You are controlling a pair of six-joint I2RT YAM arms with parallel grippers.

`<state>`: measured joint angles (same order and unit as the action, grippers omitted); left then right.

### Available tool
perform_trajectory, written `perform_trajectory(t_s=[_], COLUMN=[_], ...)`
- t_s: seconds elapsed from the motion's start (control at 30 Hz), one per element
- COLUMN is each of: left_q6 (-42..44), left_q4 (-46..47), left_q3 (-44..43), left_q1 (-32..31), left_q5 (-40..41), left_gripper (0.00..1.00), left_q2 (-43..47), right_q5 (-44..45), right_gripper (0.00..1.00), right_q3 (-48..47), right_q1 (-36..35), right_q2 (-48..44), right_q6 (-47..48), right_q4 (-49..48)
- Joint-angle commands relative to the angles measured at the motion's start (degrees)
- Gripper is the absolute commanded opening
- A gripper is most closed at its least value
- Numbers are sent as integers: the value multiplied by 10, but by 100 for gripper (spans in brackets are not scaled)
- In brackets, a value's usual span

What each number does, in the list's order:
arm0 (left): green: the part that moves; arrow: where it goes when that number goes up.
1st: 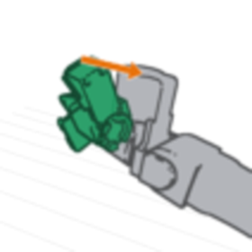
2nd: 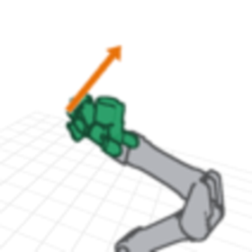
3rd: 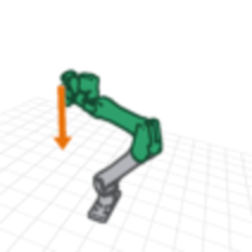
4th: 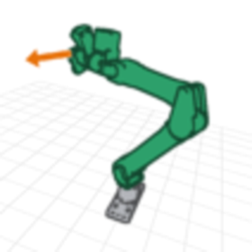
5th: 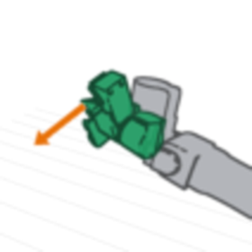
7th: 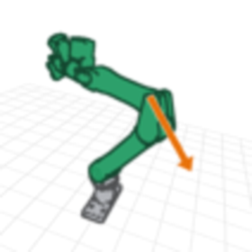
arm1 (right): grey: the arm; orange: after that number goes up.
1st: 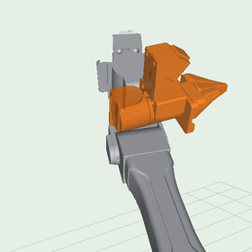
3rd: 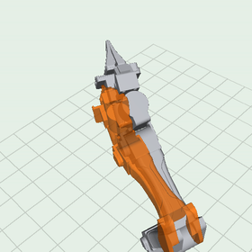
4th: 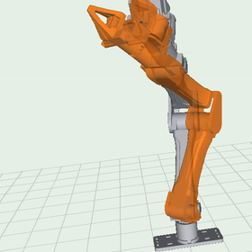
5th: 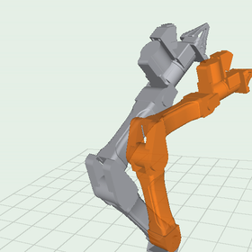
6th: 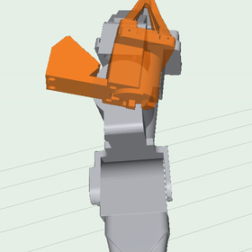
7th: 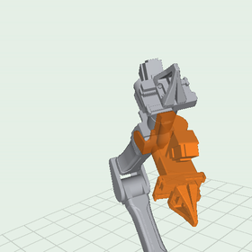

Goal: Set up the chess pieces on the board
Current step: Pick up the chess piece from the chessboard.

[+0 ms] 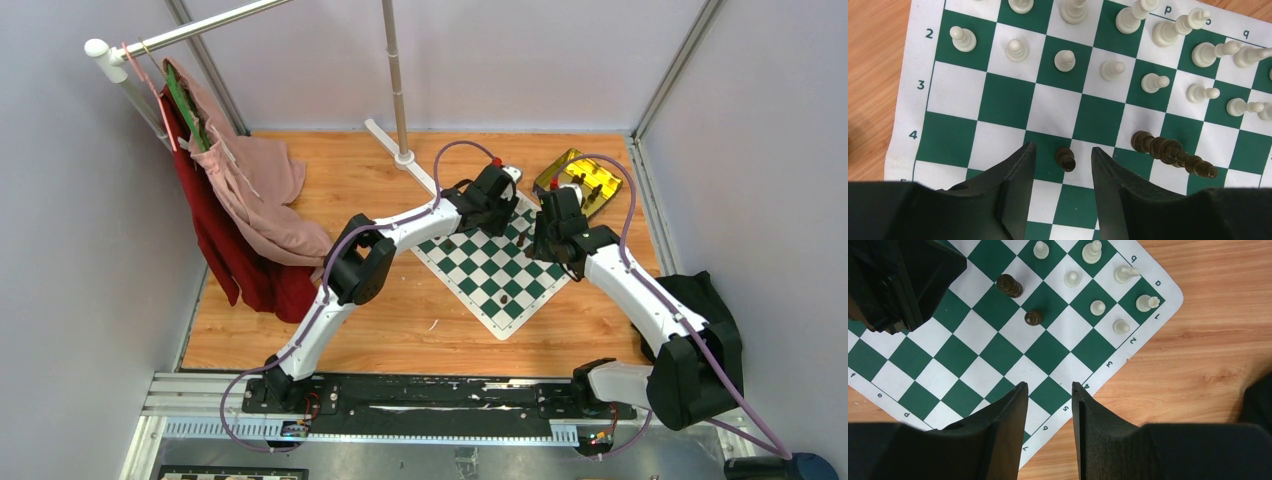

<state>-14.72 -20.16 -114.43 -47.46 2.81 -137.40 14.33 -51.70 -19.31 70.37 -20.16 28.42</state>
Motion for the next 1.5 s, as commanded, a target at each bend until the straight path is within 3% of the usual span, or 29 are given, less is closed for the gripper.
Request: perform_trajectory(t_s=[0.0, 0.13, 0.5, 1.47], left_q6=[10, 10, 6, 4], left_q4=[16, 15, 16, 34], left_q3=[-2, 0, 17, 37], left_q1=[-6, -9, -12, -13], left_q5=[-10, -11, -5, 19], left_gripper=[50, 49, 37, 28], left_q2=[-10, -11, -7, 1], right_q5=[3, 1, -1, -3], right_gripper=[42, 42, 42, 41], right_q3=[-6, -4, 0, 6], right_q1=[9, 9, 10, 9], right_q2=[2, 1, 0, -1], right_q6=[7, 7, 7, 9], right_q4=[8, 8, 8, 9])
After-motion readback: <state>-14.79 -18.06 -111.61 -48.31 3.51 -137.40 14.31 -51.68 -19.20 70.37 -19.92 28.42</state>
